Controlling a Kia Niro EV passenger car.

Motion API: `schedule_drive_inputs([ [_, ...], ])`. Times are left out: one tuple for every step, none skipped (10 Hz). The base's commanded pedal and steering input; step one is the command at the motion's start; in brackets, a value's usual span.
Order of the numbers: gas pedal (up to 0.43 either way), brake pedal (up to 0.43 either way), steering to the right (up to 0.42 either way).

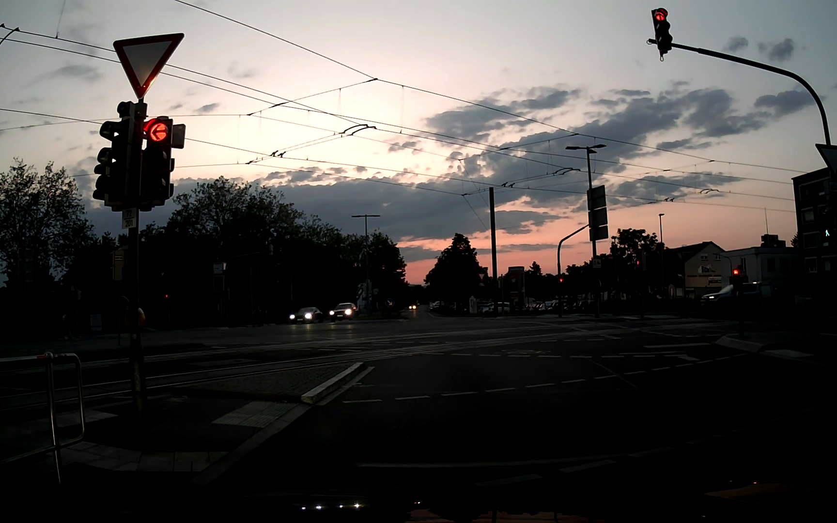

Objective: Follow the waypoints while adhering to traffic rules and regulations

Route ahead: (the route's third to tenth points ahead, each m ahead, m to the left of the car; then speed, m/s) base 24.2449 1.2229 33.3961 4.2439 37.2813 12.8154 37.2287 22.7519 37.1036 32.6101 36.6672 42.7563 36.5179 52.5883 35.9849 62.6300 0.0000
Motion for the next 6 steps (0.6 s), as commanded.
schedule_drive_inputs([
  [0.0, 0.25, 0.027],
  [0.0, 0.244, 0.026],
  [0.0, 0.244, 0.027],
  [0.0, 0.244, 0.027],
  [0.0, 0.244, 0.026],
  [0.0, 0.244, 0.026],
])
